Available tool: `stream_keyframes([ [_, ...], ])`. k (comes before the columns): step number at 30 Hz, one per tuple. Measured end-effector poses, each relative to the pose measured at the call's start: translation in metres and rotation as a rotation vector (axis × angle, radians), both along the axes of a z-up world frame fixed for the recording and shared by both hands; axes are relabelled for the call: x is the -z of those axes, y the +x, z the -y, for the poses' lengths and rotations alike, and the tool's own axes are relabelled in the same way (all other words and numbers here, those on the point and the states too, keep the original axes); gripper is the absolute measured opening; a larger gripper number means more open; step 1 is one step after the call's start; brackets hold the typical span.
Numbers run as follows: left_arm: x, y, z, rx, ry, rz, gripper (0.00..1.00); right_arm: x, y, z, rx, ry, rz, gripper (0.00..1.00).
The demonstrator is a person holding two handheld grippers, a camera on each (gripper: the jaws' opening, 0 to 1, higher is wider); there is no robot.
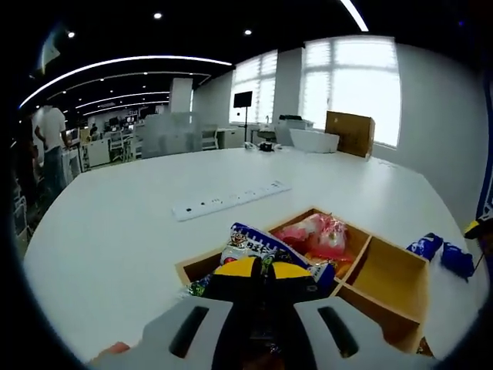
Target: Pick up the scattered marshmallows, QQ candies, Oreo cookies, and mixed nuts on the table and sort them into separate containers
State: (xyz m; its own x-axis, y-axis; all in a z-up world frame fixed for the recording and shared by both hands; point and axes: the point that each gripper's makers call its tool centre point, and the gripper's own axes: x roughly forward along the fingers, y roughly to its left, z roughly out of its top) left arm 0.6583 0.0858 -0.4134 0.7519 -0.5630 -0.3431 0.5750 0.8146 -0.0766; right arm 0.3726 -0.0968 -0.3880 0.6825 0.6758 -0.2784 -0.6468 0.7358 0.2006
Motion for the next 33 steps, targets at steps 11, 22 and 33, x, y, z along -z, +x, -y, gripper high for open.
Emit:
stream_keyframes([
  [11,-0.010,-0.004,-0.006,-0.022,-0.107,0.062,0.15,0.001,-0.002,0.000,0.001,0.002,-0.001,0.83],
  [22,-0.016,-0.008,-0.001,-0.002,-0.158,0.080,0.30,0.000,-0.002,0.000,-0.002,-0.001,0.001,0.83],
  [33,-0.024,-0.012,0.005,0.021,-0.211,0.087,0.41,-0.003,-0.002,-0.002,-0.003,-0.008,0.006,0.83],
])
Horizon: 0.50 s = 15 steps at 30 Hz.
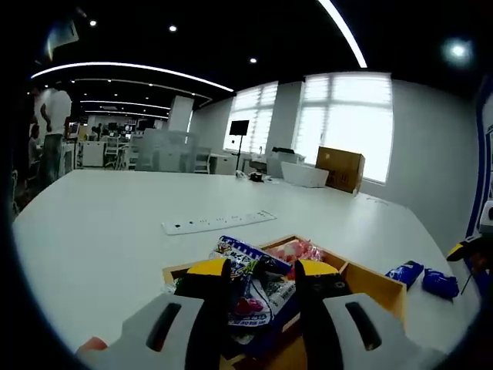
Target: Pick up the scattered marshmallows, QQ candies, Oreo cookies, and mixed nuts on the table and sort them into separate containers
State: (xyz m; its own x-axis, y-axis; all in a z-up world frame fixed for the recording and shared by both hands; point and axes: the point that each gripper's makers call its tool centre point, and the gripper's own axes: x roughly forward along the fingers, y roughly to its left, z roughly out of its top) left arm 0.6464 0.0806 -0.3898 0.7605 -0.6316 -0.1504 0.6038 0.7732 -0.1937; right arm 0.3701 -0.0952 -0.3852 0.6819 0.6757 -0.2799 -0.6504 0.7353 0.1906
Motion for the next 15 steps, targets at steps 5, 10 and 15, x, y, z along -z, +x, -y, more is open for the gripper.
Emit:
stream_keyframes([
  [5,-0.005,-0.001,0.001,0.004,-0.004,0.041,0.47,-0.002,0.000,-0.002,-0.003,-0.002,0.004,0.83],
  [10,-0.010,0.000,0.003,0.009,-0.013,0.067,0.54,-0.002,0.000,-0.002,-0.006,-0.005,0.003,0.83],
  [15,-0.021,0.001,0.003,0.000,-0.029,0.124,0.65,-0.002,0.000,-0.001,-0.002,-0.004,0.004,0.83],
])
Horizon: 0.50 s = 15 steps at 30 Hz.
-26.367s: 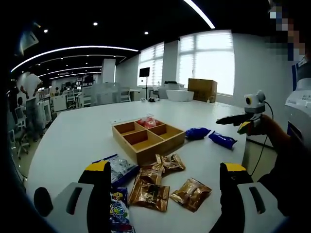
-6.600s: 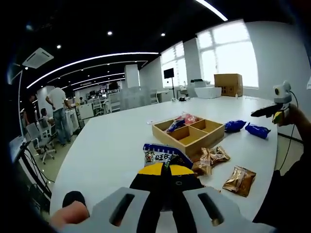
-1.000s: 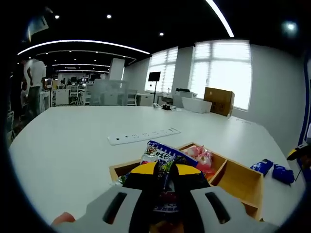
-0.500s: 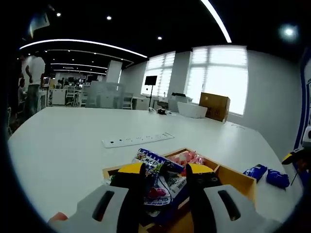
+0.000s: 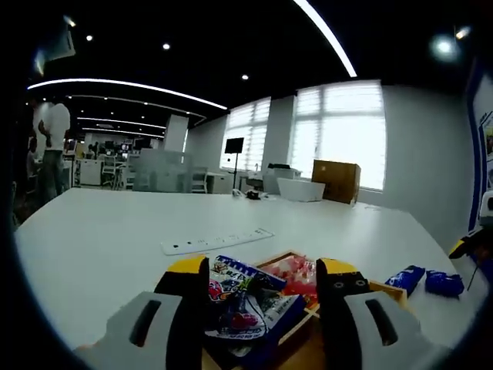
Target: Pick up the scattered marshmallows, QQ candies, Oreo cookies, and mixed nuts on the table and sort them into separate containers
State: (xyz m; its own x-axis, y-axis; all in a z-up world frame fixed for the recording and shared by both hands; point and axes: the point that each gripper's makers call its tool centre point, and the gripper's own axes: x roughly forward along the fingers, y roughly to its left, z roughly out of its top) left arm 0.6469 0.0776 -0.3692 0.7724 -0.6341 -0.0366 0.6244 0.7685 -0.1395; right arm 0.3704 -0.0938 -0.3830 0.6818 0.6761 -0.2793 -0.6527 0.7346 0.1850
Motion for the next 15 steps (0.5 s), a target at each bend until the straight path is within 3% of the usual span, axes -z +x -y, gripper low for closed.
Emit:
stream_keyframes([
  [7,-0.004,0.000,0.003,0.009,-0.015,0.011,0.72,0.002,-0.001,0.000,-0.001,0.000,-0.004,0.83],
  [15,-0.021,-0.003,0.001,-0.007,-0.056,0.072,0.92,0.002,-0.002,0.001,0.004,0.002,-0.005,0.83],
])
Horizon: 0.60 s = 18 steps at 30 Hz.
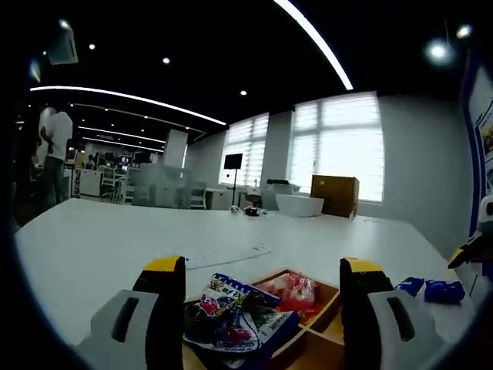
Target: Pick up the scattered marshmallows, QQ candies, Oreo cookies, and mixed nuts on the table and sort them into separate containers
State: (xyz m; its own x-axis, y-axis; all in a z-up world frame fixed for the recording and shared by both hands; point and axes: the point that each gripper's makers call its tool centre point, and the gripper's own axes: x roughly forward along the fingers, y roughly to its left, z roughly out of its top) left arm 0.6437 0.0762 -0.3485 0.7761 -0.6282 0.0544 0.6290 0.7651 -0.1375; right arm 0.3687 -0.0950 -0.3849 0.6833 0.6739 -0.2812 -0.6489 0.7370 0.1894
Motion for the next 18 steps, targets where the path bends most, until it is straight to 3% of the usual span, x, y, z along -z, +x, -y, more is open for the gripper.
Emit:
stream_keyframes([
  [2,-0.005,-0.002,0.000,-0.005,-0.002,0.015,0.97,0.000,0.000,0.000,0.001,0.001,0.001,0.83],
  [12,-0.020,-0.024,-0.004,0.003,-0.014,0.045,0.97,-0.004,-0.001,-0.002,-0.002,0.000,0.007,0.83],
  [18,-0.020,-0.042,-0.011,-0.002,0.026,0.049,0.97,-0.007,-0.002,-0.004,-0.007,-0.006,0.015,0.84],
])
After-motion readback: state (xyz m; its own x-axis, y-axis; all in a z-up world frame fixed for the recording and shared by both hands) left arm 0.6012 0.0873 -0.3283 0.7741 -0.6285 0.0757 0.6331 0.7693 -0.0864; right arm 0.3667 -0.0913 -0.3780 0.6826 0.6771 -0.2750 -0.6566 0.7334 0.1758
